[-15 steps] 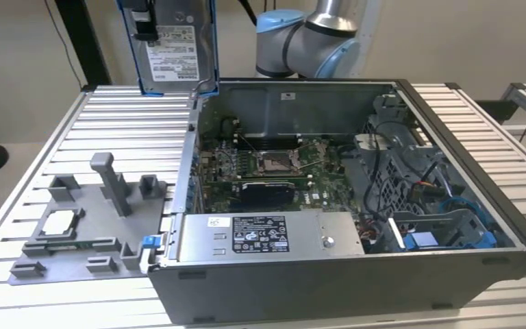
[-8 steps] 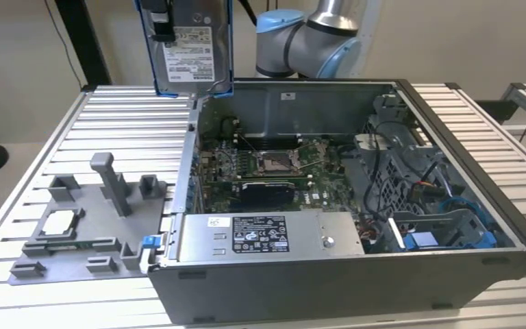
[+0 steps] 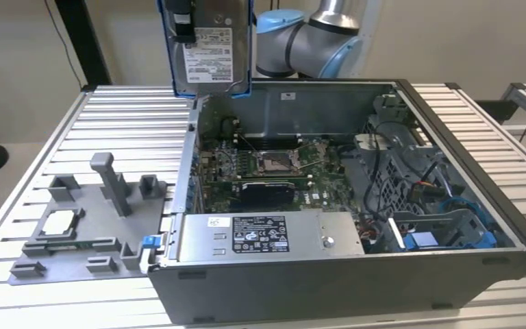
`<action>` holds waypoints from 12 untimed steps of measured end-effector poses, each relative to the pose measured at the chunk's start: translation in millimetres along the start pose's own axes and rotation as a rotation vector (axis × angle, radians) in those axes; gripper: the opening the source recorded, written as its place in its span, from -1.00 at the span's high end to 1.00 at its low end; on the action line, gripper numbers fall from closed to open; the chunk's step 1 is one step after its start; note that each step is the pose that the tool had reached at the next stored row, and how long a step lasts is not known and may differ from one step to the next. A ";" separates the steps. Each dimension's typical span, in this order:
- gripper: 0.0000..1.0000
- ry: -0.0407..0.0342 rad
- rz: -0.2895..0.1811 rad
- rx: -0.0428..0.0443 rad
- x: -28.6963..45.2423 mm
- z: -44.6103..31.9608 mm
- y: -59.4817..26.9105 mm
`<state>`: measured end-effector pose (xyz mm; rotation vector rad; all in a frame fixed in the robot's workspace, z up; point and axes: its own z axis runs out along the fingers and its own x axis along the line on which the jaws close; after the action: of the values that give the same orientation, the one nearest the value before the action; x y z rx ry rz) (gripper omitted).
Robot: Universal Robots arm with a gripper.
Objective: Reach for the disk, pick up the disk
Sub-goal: 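Pick up the disk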
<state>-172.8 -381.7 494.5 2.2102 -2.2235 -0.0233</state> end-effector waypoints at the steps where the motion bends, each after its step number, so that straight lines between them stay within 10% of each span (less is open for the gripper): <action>1: 1.00 -0.0001 0.000 0.0000 0.2 0.1 -3.2; 12: 1.00 0.0000 0.000 0.0000 1.7 0.7 -33.8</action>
<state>-139.0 -383.6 493.3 2.2103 -2.2234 -0.0233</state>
